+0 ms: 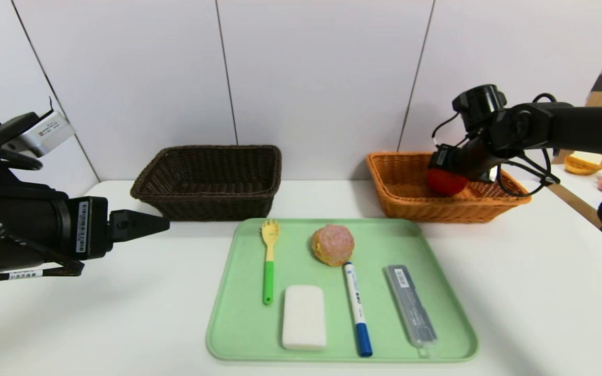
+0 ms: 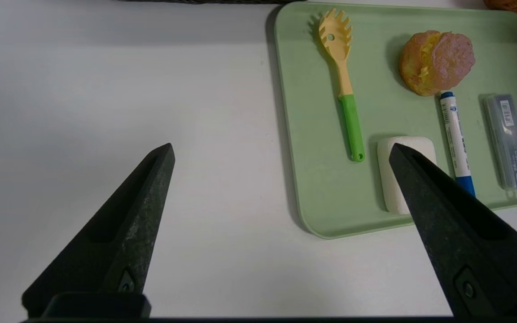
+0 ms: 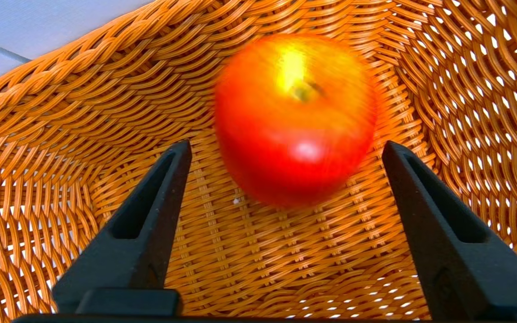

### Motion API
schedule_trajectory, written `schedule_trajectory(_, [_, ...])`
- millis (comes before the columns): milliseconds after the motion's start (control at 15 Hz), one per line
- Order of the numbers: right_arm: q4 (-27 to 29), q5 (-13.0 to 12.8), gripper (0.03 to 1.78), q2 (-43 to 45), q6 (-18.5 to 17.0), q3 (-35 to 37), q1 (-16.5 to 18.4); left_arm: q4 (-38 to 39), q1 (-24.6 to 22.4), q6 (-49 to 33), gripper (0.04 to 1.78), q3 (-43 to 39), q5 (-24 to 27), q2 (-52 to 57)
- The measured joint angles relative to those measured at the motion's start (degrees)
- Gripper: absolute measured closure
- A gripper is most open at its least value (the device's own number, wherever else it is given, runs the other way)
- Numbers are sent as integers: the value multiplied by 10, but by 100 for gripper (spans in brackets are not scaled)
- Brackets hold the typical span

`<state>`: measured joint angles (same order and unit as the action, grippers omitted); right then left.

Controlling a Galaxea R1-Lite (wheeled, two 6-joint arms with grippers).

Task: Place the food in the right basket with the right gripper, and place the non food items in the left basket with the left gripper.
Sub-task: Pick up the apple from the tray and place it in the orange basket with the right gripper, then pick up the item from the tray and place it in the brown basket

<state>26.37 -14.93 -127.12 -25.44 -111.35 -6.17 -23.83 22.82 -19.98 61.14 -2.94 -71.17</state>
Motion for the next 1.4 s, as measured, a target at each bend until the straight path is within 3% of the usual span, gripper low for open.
schedule_trajectory(267, [2,2,24,30,2,-1,-5,0,0,-1,13,-3,0,5])
schedule_trajectory(400, [8,6,21,69,6,-1,-30,0,0,-2,13,-3,0,9])
schedule_trajectory(467, [22,8,20,97,7,-1,-59,0,0,-2,13,-4,0,11])
schedule_trajectory(733, [172,17,16,189,-29,0,-187,-6,0,-25,13,-7,0,21])
schedule_trajectory(933, [295,66,14,224,-98,1,-265,-22,0,-44,13,-5,0,24])
schedule_trajectory(1133, [412,102,13,233,-128,4,-318,-23,0,-45,13,-10,0,33])
schedule_trajectory(1400, [441,109,12,214,-151,37,-367,-24,0,-43,13,-22,0,46])
